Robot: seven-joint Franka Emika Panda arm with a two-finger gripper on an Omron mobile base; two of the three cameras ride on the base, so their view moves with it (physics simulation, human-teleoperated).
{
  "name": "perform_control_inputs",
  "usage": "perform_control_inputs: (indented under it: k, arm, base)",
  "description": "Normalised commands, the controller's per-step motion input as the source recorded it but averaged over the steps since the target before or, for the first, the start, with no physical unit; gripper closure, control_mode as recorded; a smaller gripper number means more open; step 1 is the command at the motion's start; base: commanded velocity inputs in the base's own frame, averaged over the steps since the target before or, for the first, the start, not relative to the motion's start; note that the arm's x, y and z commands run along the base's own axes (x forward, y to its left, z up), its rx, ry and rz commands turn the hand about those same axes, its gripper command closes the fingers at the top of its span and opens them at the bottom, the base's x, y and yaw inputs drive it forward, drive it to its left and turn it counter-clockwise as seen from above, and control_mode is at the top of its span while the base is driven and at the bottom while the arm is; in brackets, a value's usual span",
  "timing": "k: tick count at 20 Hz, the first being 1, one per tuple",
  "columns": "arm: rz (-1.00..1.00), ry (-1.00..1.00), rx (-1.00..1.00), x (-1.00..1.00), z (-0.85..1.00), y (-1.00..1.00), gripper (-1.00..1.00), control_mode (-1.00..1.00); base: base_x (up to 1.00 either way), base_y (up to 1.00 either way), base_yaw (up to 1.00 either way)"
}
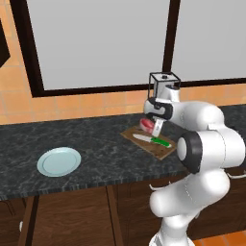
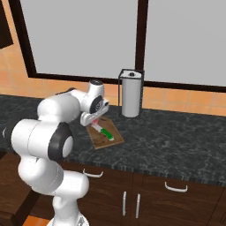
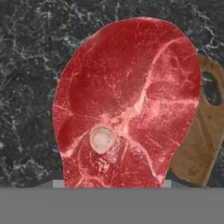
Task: Pick up the knife from the drawer and place it on the cutting board. Then place the meat from the plate to the cutting board.
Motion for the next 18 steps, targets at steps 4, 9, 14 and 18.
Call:
perform_control_inputs:
  k: [4,9,14,18]
  arm:
    - [0.0,-0.01,-0.08,0.23,-0.1,-0.24,1.0,-1.0]
    - [0.0,0.0,-0.04,0.17,-0.02,-0.18,1.0,-1.0]
    - [0.0,0.0,-0.03,0.27,-0.36,-0.04,1.0,-1.0]
    - [0.01,0.0,-0.01,0.21,-0.39,0.0,1.0,-1.0]
  base:
    - [0.0,0.0,0.0]
    - [0.0,0.0,0.0]
    - [0.0,0.0,0.0]
    - [0.0,0.0,0.0]
